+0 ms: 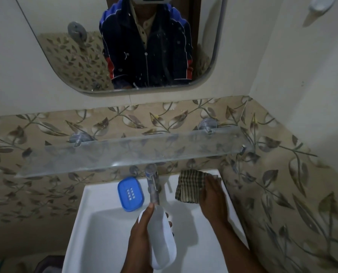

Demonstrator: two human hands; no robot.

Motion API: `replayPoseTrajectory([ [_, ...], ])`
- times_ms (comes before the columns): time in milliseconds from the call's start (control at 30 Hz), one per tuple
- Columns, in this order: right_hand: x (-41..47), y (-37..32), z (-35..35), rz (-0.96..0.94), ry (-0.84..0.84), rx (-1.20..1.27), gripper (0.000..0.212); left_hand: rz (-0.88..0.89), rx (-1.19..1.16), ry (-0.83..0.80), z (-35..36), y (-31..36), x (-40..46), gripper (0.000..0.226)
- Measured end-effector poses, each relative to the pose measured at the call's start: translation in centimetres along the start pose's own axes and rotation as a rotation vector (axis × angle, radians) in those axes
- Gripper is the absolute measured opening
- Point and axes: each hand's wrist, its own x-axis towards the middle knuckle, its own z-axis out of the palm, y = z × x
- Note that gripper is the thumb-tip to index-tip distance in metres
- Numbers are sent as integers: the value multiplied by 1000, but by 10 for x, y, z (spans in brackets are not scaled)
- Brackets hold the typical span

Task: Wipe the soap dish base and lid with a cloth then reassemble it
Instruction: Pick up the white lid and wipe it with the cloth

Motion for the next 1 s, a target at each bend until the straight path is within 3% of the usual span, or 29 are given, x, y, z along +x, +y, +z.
replayPoseTrajectory([
  [167, -4, -3, 17, -90, -157, -180, 62, 56, -48, 96, -2, -1, -1, 31],
  [267, -6, 3, 24, -160, -153, -240, 76, 75, 19, 109, 2, -3, -3, 33],
  [500, 1, 25, 24, -321, -185, -318, 55, 41, -153, 128, -1, -4, 2, 42],
  [633, -6, 13, 26, -277, -116, -285, 60, 53, -204, 127, 0, -10, 5, 37],
  [867, -7, 13, 25, -184, -219, -130, 75, 86, -246, 186, -5, -6, -5, 37],
  [1000, -29, -22, -4, -70, -37, 190, 69, 88, -306, 276, -23, 6, -10, 52],
])
